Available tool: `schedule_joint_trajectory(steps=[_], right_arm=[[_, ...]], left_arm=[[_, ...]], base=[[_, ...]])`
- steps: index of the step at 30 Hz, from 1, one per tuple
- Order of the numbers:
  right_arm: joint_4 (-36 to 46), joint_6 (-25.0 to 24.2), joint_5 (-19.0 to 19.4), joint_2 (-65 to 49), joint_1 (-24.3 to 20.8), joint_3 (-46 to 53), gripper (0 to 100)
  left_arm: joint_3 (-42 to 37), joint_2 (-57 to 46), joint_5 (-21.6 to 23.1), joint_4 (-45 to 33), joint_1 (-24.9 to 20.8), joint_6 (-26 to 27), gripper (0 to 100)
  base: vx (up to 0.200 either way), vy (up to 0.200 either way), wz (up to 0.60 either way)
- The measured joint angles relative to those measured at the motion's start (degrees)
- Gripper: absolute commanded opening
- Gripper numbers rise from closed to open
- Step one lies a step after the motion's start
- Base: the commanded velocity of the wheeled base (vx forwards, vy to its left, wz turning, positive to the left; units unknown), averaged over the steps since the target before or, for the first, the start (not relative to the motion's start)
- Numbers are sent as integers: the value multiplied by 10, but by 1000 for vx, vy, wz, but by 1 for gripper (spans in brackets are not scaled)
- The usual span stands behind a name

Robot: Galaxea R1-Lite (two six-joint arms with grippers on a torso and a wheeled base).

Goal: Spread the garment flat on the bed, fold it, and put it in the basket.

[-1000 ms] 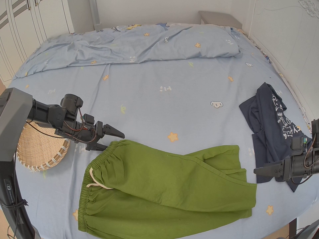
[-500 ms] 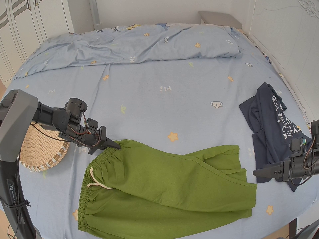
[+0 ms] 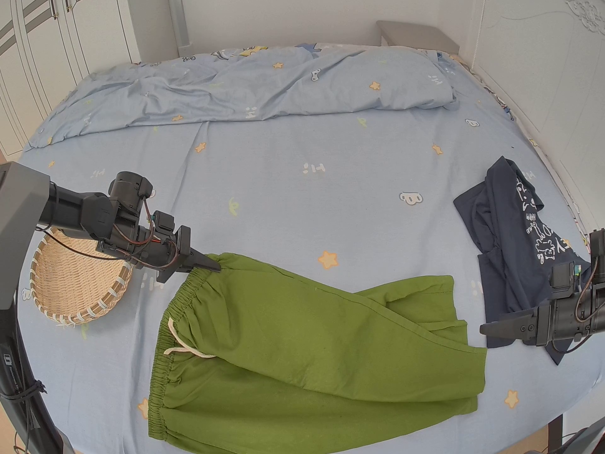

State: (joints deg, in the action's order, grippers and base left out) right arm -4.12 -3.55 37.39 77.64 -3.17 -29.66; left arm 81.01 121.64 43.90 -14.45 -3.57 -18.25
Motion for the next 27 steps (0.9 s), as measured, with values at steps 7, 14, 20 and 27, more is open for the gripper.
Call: schedule_joint_trajectory(steps=[7, 14, 20, 27], right_arm=[[0, -12, 0, 0, 5, 22, 100], [-2, -20, 1, 16, 39, 64, 100], [-20, -21, 2, 68, 66, 78, 100], [-79, -20, 5, 147, 74, 83, 100]], left_arm=[[-13, -35, 1, -1, 9, 0, 0], [-23, -44, 1, 4, 5, 1, 0], [-25, -46, 1, 5, 5, 1, 0], [-26, -48, 1, 4, 5, 1, 0]], base=[[0, 0, 0], [0, 0, 0], [0, 0, 0], [0, 0, 0]])
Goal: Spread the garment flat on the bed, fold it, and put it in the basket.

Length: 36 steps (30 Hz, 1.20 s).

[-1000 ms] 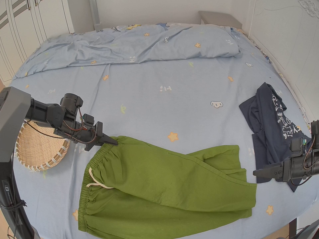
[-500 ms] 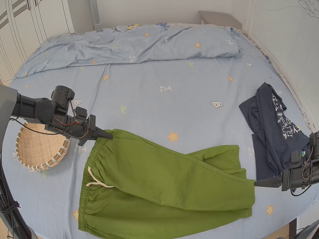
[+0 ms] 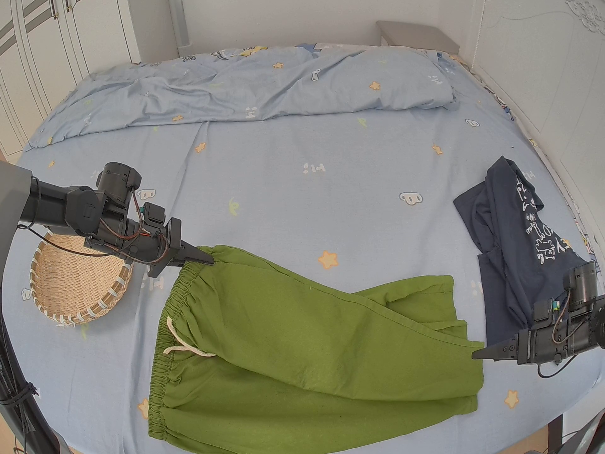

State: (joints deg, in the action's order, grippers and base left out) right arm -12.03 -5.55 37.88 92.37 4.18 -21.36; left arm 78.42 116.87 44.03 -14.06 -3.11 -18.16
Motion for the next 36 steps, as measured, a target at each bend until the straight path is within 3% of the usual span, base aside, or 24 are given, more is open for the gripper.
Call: schedule_joint_trajectory(steps=[15, 16, 36], right_arm=[[-52, -4, 13, 87, -32, -21, 100], [-52, -4, 13, 89, -33, -23, 0], [-69, -13, -2, 94, -28, -55, 0]], left_arm=[[0, 0, 0, 0, 3, 0, 0], [0, 0, 0, 1, 3, 0, 0], [0, -5, -4, 1, 8, 3, 0]], base=[[0, 0, 0], [0, 0, 0], [0, 0, 0]])
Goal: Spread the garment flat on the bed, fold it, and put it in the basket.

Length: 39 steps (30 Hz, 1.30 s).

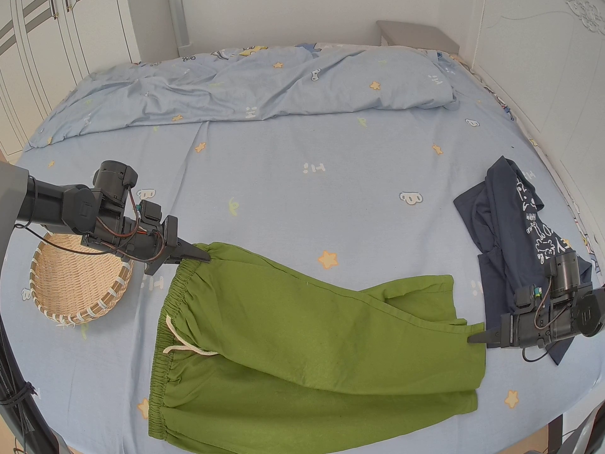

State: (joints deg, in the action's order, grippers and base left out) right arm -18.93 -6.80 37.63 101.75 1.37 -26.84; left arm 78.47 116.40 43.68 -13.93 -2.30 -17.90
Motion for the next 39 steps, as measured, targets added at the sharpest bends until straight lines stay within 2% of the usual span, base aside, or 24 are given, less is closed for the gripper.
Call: schedule_joint_trajectory(steps=[6, 12, 20, 29, 39], right_arm=[[49, -15, -30, -44, -10, -49, 0], [122, -19, -47, -77, -17, -148, 0], [175, -20, -75, -88, -31, -282, 0], [196, -18, -102, -32, -63, -438, 0], [193, -18, -106, 61, -76, -568, 0]], left_arm=[[-11, -30, -9, 1, 16, 28, 0], [-23, -65, -11, 1, 31, 40, 0], [-28, -80, -12, 13, 42, 44, 0], [-36, -83, -14, 58, 54, 43, 0], [-41, -70, -18, 108, 74, 44, 0]], base=[[0, 0, 0], [0, 0, 0], [0, 0, 0], [0, 0, 0], [0, 0, 0]])
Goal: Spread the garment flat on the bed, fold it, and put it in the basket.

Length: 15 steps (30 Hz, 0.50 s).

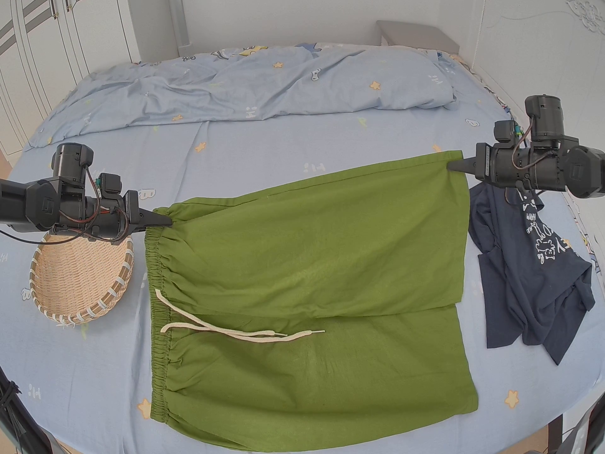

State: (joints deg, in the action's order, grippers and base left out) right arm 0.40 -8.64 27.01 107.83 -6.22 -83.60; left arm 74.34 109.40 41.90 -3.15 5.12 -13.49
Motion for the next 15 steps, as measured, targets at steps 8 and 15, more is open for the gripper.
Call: schedule_joint_trajectory(steps=[8, 15], right_arm=[[7, 0, -7, 68, -6, -100, 0], [30, 1, -16, 121, -14, -170, 0]], left_arm=[[0, 22, -1, 42, 12, 0, 0], [4, 53, -2, 79, 15, -1, 0]], base=[[0, 0, 0], [0, 0, 0]])
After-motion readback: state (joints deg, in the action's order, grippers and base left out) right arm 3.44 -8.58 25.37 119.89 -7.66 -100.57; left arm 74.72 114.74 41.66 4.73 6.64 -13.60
